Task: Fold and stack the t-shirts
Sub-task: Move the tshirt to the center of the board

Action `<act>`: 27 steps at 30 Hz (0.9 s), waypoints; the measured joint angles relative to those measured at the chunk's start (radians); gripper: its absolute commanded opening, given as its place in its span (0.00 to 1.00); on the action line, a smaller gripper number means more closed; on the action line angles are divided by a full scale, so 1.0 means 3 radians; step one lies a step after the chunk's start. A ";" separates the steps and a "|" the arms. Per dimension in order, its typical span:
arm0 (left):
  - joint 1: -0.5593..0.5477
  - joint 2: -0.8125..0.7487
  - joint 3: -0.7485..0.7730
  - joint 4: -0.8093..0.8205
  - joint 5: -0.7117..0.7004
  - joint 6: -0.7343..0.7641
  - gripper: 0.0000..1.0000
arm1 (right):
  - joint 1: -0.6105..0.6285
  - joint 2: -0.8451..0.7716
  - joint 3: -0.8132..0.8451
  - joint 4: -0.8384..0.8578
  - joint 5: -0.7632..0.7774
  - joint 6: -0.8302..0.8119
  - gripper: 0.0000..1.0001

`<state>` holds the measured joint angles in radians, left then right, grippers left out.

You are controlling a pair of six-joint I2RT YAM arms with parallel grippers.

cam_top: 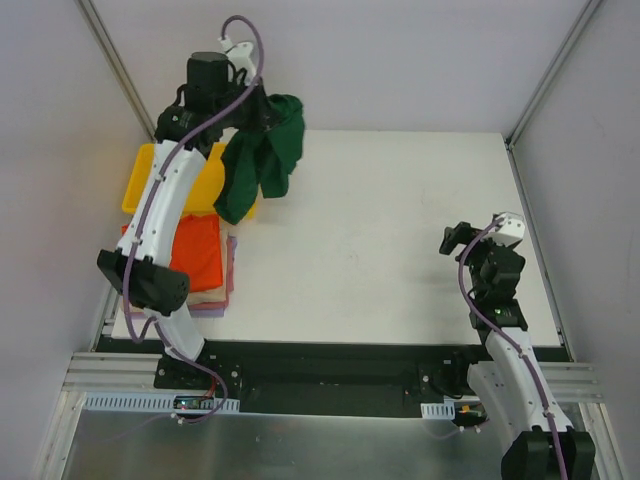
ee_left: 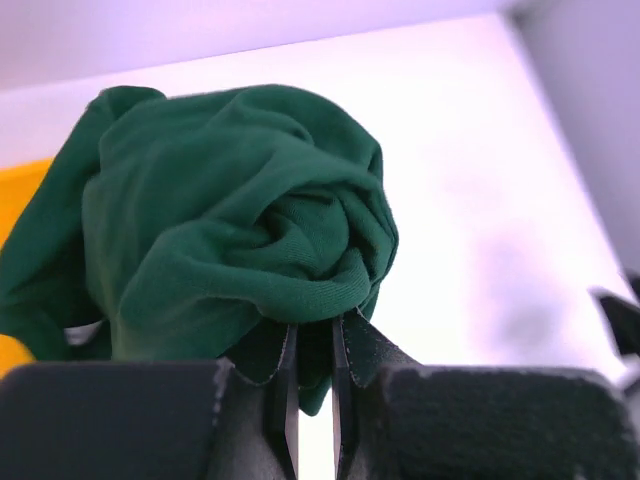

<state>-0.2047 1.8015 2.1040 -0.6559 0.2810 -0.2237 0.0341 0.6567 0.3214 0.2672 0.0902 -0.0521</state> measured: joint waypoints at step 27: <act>-0.1336 -0.0455 -0.2613 0.0356 -0.1301 -0.0617 0.99 | 0.0036 0.0590 0.0487 -0.0408 -0.0106 0.0136 0.96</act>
<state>-0.6056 1.6650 1.3201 -0.5491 -0.1093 -0.4088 0.0448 0.8337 0.4675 0.1448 0.0586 -0.0113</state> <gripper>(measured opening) 0.990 0.959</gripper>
